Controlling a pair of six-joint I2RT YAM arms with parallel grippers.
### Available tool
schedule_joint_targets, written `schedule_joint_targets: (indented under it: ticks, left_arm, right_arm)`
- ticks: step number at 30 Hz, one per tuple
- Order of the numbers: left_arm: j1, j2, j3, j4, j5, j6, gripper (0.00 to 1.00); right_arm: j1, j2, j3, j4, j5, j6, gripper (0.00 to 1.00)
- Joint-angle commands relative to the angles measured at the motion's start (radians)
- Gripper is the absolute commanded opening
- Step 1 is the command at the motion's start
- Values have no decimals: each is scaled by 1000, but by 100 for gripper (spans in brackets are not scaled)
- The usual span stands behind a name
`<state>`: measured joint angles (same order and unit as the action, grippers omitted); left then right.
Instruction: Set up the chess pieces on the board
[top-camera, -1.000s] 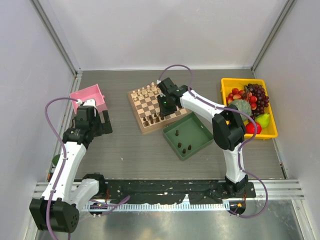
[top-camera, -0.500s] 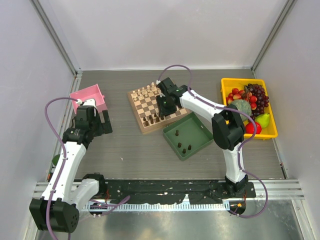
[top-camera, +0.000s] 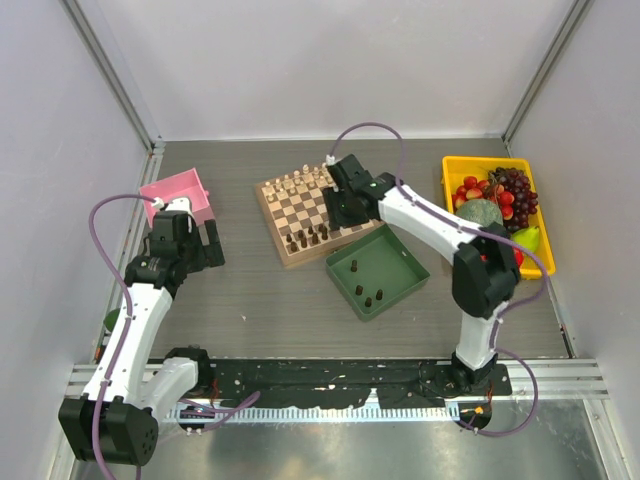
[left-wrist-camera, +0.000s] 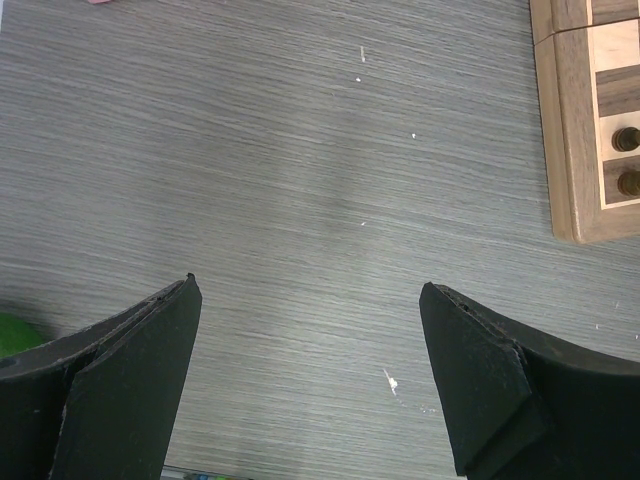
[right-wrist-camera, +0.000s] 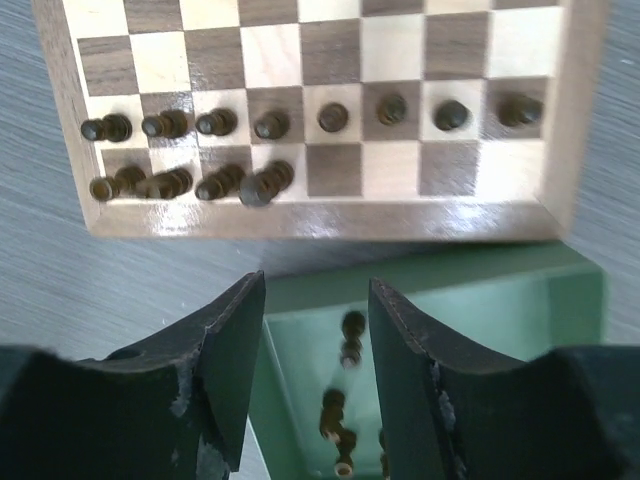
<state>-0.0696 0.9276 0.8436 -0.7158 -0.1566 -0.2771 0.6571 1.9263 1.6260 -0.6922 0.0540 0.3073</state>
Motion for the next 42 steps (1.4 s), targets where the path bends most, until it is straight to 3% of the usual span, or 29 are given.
schedule_joint_targets:
  ticks: [1, 7, 10, 18, 42]
  left_arm:
    - [5, 1, 35, 13, 0, 10, 99]
    - [5, 2, 35, 6, -9, 9, 99]
    - [7, -1, 35, 7, -11, 9, 99]
    - [7, 4, 37, 4, -12, 10, 99]
    - [7, 1, 35, 10, -3, 7, 99]
  right_arm:
    - [-2, -226, -125, 66, 122, -8, 53]
    - [-4, -375, -334, 176, 187, 48, 55]
    - [-4, -467, -469, 266, 172, 75, 59]
    - [-1, -578, -635, 358, 104, 87, 66]
    - [-1, -438, -621, 232, 38, 105, 67]
